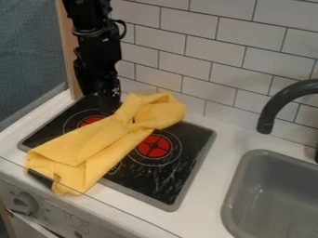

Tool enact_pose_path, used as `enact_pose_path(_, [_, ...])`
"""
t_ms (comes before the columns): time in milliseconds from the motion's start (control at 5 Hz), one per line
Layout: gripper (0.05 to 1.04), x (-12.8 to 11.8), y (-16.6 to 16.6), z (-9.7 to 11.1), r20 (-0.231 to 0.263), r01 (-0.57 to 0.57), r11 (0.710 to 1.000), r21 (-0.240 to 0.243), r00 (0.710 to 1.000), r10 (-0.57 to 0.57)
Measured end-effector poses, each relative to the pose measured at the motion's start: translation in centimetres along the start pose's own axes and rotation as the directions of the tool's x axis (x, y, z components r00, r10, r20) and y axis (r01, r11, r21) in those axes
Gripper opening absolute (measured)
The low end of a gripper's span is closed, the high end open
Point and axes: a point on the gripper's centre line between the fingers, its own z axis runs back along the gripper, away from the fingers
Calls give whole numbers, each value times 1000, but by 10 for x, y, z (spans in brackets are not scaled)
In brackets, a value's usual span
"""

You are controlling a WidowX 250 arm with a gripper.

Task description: Unfold the cloth from the right to the left

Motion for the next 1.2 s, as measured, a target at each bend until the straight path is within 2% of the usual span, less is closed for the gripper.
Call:
enact_pose_path(600, [999, -1, 8, -36, -108, -30, 998, -53, 994, 24])
enact_pose_path(800, [999, 1, 9, -41, -112, -15, 998, -65, 994, 8])
enact_pose_path(1000, [999, 1, 5, -51, -138, 5, 997, -80, 990, -16])
enact_pose_path(1200, [998, 4, 5, -52, -125, 23, 997, -77, 992, -33])
